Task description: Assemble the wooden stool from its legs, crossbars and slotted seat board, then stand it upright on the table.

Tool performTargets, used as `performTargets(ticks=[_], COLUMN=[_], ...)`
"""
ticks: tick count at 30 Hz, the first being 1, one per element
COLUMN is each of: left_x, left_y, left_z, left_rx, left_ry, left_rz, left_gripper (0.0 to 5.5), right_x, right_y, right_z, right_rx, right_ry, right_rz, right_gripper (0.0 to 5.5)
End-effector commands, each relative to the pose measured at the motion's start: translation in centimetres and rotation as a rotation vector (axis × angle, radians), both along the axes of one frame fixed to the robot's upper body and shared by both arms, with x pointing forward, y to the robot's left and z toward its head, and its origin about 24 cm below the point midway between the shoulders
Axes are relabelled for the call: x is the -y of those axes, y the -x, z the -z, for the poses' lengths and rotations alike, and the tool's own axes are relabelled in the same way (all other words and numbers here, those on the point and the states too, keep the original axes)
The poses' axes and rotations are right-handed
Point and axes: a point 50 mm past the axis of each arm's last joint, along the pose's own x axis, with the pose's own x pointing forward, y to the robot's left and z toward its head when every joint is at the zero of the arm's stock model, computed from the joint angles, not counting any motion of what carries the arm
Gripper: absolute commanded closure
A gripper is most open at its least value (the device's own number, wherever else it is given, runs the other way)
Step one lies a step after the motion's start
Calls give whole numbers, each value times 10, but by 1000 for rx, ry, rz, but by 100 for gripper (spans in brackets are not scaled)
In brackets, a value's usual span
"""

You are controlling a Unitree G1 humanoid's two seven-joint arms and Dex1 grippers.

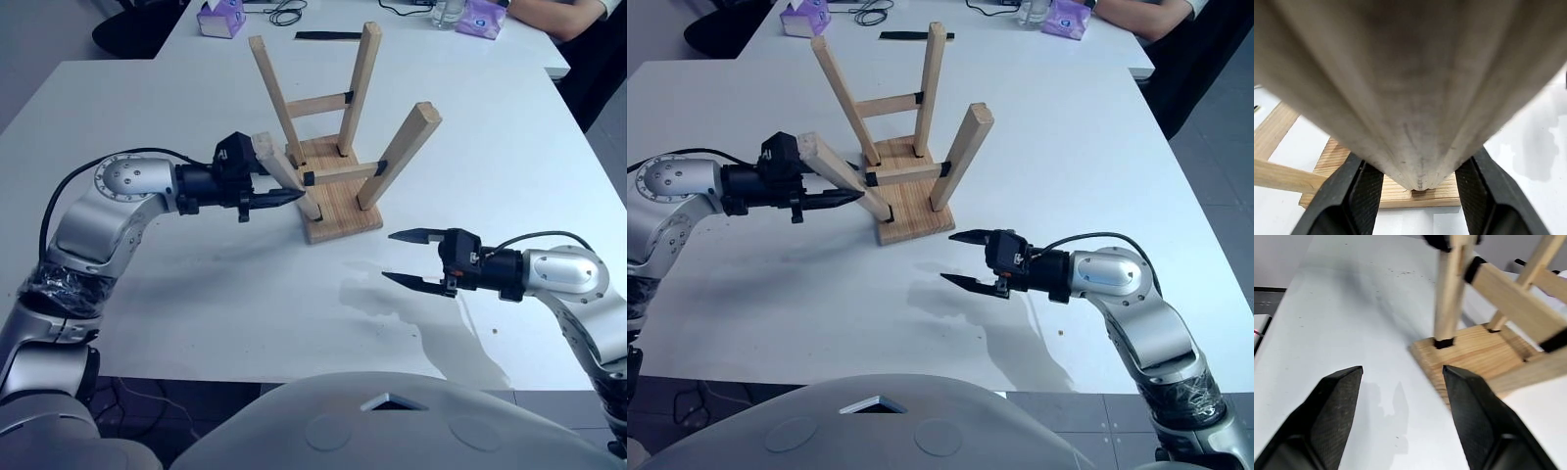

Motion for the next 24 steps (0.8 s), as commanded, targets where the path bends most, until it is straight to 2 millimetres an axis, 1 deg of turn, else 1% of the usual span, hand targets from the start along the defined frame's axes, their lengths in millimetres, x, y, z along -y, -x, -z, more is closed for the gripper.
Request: performTargets(ticks=[1, 5, 7, 10, 12, 13, 15, 18, 21, 24], left_x=[-29, -33, -35, -37, -39, -39, -41, -40, -39, -36], left_y=[49, 54, 54, 54, 54, 54, 53, 54, 56, 59], left_z=[58, 42, 38, 39, 41, 43, 47, 49, 48, 43], left_rx=[-381, -386, -388, -388, -387, -383, -370, -360, -345, -350], left_ry=[-270, -224, -200, -192, -192, -196, -217, -232, -266, -251], left_rz=[54, 51, 34, 5, -15, -28, -39, -23, 59, 134], left_gripper=[346, 346, 346, 346, 346, 346, 346, 346, 346, 346], right_x=[10, 12, 11, 10, 14, 17, 26, 33, 38, 39], right_y=[2, 10, 14, 18, 14, 9, -8, -35, -56, -87], right_z=[-11, -15, -16, -17, -17, -17, -17, -14, -1, 12], right_rx=[10, -12, -25, -40, -33, -19, 32, 78, 140, 213], right_ry=[23, 28, 26, 25, 37, 54, 91, 86, 163, 198], right_rz=[9, -10, -26, -37, -22, -1, 68, 130, 164, 272], right_gripper=[251, 251, 251, 251, 251, 251, 251, 251, 251, 251])
